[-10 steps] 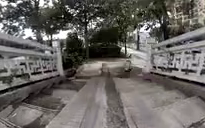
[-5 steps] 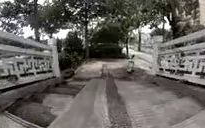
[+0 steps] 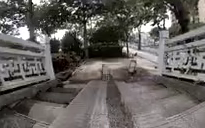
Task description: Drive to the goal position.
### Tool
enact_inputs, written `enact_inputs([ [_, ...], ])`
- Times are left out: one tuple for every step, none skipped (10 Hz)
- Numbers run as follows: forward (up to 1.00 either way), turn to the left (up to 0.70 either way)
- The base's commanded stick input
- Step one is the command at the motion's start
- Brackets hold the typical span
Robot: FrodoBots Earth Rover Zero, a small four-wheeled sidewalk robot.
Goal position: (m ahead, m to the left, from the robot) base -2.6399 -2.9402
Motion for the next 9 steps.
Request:
enact_inputs([
  [0.7, 0.0],
  [0.7, 0.0],
  [0.7, 0.0],
  [0.7, 0.0],
  [0.7, 0.0],
  [0.7, 0.0],
  [0.7, 0.0],
  [0.7, 0.0],
  [0.7, 0.0],
])
